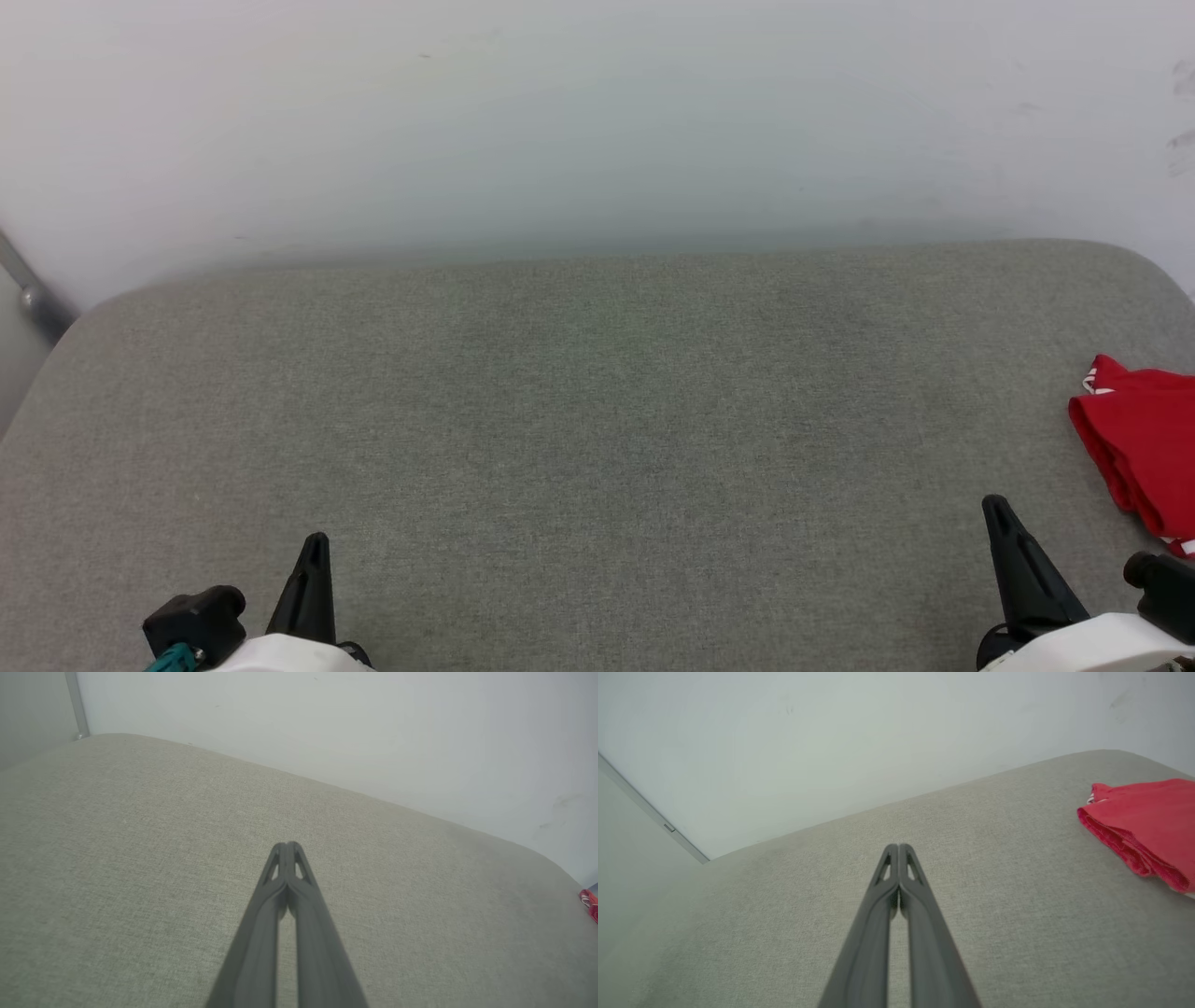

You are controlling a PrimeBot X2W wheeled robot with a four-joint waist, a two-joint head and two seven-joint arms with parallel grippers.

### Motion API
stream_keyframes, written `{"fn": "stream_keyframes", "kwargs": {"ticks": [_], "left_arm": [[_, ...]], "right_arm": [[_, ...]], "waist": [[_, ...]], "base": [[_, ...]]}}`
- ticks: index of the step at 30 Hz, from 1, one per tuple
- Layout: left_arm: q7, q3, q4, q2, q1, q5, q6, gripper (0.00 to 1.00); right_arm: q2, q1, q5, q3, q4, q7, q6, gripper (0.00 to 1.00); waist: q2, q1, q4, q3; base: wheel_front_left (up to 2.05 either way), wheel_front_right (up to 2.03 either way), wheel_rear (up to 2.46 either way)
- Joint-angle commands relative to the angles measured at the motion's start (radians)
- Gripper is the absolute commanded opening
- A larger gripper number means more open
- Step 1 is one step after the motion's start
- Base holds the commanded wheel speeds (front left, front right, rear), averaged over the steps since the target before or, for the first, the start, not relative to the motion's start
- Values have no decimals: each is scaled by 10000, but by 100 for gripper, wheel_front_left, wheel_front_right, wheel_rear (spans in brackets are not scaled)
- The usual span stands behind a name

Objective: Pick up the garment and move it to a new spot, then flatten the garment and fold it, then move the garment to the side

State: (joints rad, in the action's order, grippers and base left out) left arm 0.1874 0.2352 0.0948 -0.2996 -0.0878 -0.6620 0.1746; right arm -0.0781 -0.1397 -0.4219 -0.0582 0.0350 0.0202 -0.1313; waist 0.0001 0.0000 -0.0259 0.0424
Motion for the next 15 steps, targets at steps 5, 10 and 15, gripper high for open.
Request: {"fn": "stream_keyframes", "kwargs": {"ticks": [5, 10, 15], "left_arm": [[-183, -335, 22, 112, 434, -777, -269, 0], [-369, -542, 152, 263, 568, -1451, -480, 0], [-547, -743, 273, 412, 691, -2086, -681, 0]], "right_arm": [[0, 436, -992, -60, -93, 74, 1, 0], [11, 601, -1813, -84, -290, 132, 2, 0], [23, 754, -2592, -109, -480, 179, 2, 0]], "waist": [[-1, 0, 11, -18], [-1, 0, 22, -38], [-1, 0, 34, -59]], "base": [[0, 0, 0], [0, 0, 0], [0, 0, 0]]}}
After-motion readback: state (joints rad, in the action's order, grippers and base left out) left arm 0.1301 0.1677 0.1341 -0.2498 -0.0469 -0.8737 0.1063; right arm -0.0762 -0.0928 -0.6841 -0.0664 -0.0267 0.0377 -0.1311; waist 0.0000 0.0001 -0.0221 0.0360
